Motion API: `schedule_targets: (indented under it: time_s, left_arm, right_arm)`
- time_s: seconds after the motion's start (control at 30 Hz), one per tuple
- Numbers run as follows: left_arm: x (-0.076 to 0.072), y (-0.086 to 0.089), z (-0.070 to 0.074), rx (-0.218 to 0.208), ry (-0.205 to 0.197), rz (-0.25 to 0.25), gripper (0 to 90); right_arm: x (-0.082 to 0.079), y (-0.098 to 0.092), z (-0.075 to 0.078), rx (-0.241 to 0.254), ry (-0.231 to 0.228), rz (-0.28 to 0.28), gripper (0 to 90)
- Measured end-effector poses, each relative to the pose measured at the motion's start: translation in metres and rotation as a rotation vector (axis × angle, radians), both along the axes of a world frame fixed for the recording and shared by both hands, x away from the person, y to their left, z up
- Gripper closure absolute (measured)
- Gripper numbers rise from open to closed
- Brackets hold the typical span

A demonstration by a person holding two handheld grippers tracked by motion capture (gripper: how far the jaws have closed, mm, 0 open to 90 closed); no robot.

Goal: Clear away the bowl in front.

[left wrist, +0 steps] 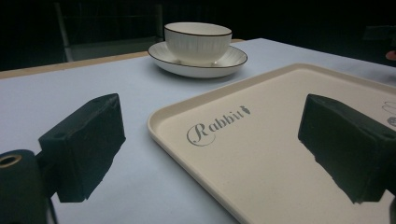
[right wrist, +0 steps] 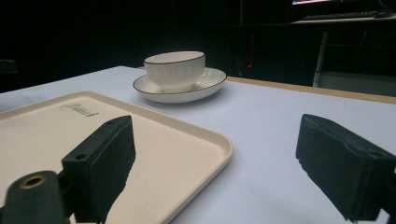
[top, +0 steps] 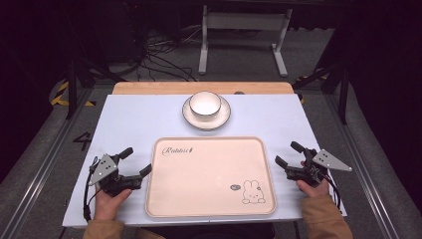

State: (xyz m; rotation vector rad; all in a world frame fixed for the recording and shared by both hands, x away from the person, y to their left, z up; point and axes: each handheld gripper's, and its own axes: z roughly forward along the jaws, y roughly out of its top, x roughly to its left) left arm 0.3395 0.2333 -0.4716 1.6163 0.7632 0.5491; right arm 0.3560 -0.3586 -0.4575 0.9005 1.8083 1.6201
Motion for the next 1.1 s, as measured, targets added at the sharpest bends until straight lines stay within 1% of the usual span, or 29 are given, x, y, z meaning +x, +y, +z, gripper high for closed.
schedule_targets:
  time_s: [0.23,0.33,0.53,0.63,0.77,0.83,0.9,0.97,1.1]
  left_arm:
    - [0.001,0.002,0.000,-0.016,0.010,-0.001,7.3]
    - [0.002,0.003,0.000,-0.034,0.014,-0.001,7.4]
    - [0.004,0.006,0.000,-0.067,0.036,0.003,7.5]
    - [0.004,0.006,0.000,-0.065,0.037,0.005,7.5]
    - [0.004,0.006,0.001,-0.065,0.053,0.003,7.9]
    - [0.003,0.006,0.004,-0.069,0.055,0.003,8.1]
    - [0.002,0.006,0.010,-0.060,0.050,-0.006,8.1]
    - [0.001,0.006,0.016,-0.053,0.044,-0.010,8.2]
    - [0.000,0.002,0.034,-0.035,0.026,-0.027,8.3]
  right_arm:
    - [0.000,0.000,0.000,0.001,0.000,-0.001,12.5]
    - [0.000,0.000,0.000,0.003,0.003,0.000,12.5]
    - [0.000,0.000,0.000,0.001,0.002,-0.001,12.6]
    - [0.001,0.000,0.000,0.004,0.004,0.000,12.6]
    - [0.001,0.000,0.000,0.004,0.005,0.000,12.7]
    - [0.001,0.000,0.000,0.005,0.006,0.000,12.6]
    - [0.001,0.000,0.000,0.004,0.006,0.000,12.7]
    - [0.001,0.000,0.000,0.004,0.007,-0.001,12.6]
    - [0.001,0.000,0.000,0.004,0.006,-0.001,12.7]
